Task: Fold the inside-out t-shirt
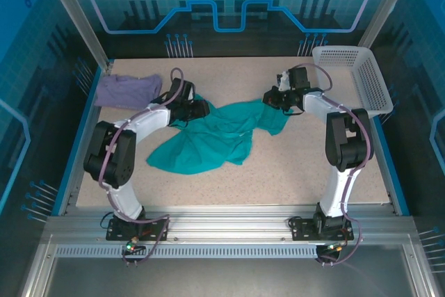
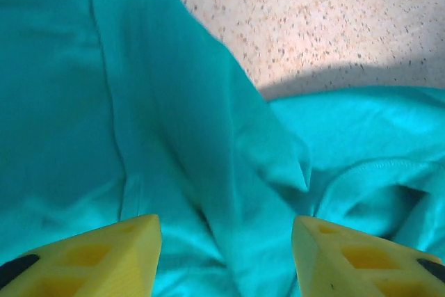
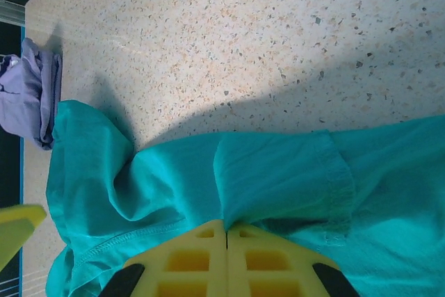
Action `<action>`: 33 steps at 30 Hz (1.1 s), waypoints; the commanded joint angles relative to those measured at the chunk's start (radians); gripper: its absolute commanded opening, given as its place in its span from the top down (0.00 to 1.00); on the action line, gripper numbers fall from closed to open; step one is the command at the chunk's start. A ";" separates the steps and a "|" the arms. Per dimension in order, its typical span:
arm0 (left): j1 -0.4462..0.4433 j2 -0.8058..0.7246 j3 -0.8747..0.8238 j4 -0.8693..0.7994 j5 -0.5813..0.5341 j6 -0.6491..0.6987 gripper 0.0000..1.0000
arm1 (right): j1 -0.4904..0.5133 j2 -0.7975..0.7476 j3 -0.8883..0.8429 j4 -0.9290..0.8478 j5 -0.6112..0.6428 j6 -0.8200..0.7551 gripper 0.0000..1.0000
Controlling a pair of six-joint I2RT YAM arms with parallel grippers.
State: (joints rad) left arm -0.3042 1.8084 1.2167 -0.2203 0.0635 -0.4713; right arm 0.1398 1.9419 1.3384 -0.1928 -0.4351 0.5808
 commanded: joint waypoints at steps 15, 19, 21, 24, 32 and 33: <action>-0.003 0.149 0.158 -0.096 -0.052 0.060 0.84 | -0.013 -0.023 0.000 0.012 -0.032 0.004 1.00; -0.003 0.148 0.156 -0.089 -0.047 0.063 0.96 | -0.014 -0.034 -0.001 0.006 -0.033 0.004 1.00; -0.002 0.138 0.161 -0.089 -0.038 0.070 1.00 | -0.017 -0.046 0.000 0.005 -0.037 0.004 1.00; 0.001 0.074 0.168 -0.091 -0.031 0.077 1.00 | -0.030 -0.103 0.008 -0.017 -0.048 0.002 1.00; 0.007 -0.446 0.092 -0.034 -0.126 -0.002 1.00 | -0.042 -0.578 -0.019 -0.128 0.071 -0.039 1.00; 0.006 -0.517 0.094 -0.025 -0.132 -0.012 1.00 | -0.038 -0.647 -0.003 -0.156 0.091 -0.050 1.00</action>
State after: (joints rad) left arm -0.3031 1.4944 1.3113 -0.3038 -0.0200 -0.4400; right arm 0.1059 1.4727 1.3048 -0.2859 -0.4000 0.5671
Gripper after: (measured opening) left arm 0.053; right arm 0.045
